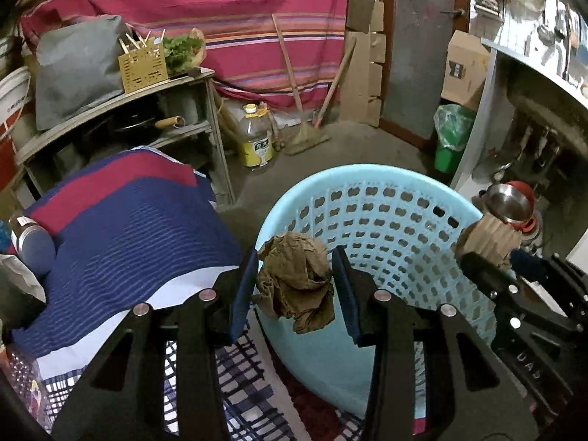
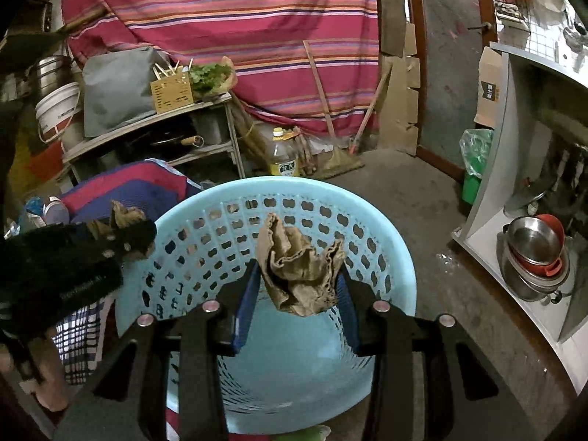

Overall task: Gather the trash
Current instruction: 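Open the left tool to drop the brown cloth into the basket, then move the left tool back over the table toward the orange wrapper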

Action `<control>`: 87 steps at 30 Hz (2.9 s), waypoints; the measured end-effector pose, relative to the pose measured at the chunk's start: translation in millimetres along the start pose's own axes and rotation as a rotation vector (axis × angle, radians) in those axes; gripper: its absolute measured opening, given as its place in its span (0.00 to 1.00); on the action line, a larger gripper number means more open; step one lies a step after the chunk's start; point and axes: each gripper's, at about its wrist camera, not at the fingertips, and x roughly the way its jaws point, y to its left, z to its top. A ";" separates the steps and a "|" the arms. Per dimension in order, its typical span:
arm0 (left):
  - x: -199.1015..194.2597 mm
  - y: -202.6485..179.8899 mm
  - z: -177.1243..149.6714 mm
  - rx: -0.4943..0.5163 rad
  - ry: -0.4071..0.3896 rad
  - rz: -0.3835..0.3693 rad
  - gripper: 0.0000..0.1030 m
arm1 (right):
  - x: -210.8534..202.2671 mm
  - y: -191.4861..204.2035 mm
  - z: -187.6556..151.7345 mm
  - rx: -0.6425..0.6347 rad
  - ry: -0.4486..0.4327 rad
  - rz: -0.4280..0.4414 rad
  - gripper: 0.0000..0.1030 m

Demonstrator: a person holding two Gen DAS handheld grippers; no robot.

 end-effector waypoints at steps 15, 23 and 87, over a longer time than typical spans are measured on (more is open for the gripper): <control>-22.6 23.1 4.4 -0.081 -0.072 0.024 0.78 | -1.5 2.2 -2.5 0.016 0.011 -0.063 0.39; -41.5 48.0 2.9 -0.115 -0.118 0.116 0.91 | 11.6 21.6 -1.0 0.002 0.015 -0.068 0.41; -146.6 335.5 -158.2 -0.363 0.166 0.357 0.59 | 3.9 309.0 -12.0 -0.226 0.025 0.235 0.77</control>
